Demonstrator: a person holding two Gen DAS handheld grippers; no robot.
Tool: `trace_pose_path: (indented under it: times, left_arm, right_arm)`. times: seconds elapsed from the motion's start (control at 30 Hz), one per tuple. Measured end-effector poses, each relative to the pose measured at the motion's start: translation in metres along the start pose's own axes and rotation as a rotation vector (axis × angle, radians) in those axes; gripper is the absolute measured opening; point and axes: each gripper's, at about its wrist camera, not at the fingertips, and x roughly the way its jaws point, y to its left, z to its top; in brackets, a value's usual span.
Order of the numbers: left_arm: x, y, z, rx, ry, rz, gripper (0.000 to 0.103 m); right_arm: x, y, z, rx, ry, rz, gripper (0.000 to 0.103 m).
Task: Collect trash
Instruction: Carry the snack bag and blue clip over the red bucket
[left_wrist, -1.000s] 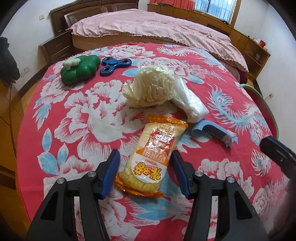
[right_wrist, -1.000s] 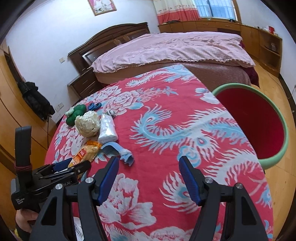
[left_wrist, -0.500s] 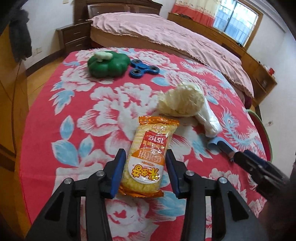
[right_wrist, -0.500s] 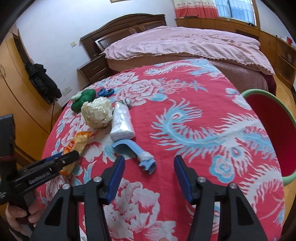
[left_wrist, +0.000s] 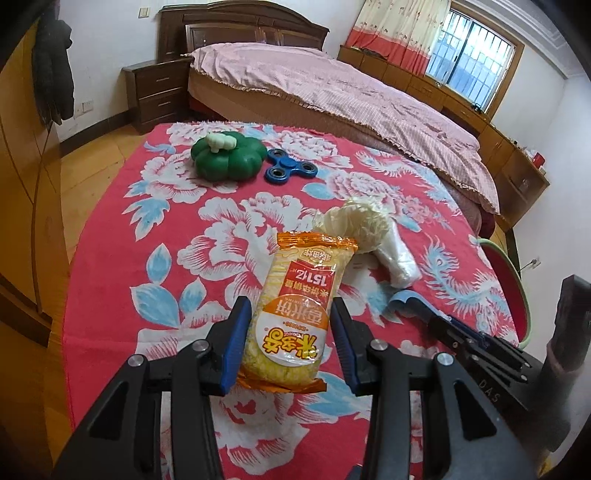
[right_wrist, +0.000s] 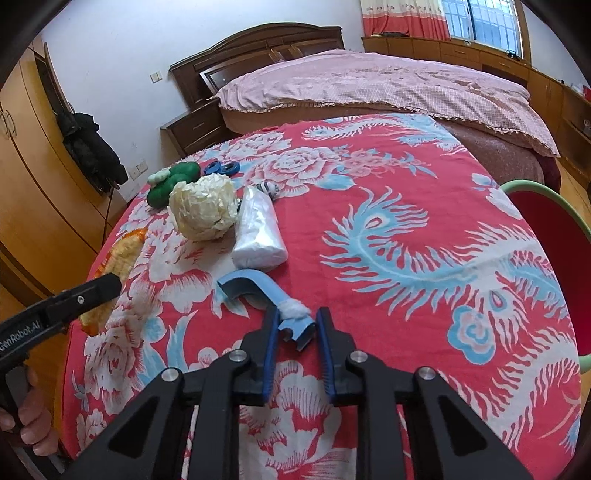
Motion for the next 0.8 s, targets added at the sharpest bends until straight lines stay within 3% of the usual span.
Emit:
trace_pose_path:
  times: [0.37, 0.8]
  left_arm:
    - [-0.034, -0.024, -0.002, 0.033, -0.060, -0.035, 0.044]
    - [-0.070, -0.085, -0.002, 0.122, -0.083, -0.132, 0.044]
  right_arm:
    - [-0.047, -0.013, -0.007, 0.055, -0.104, 0.014, 0.022]
    - [-0.116, -0.050, -0.014, 0.134, -0.218, -0.037, 0.022]
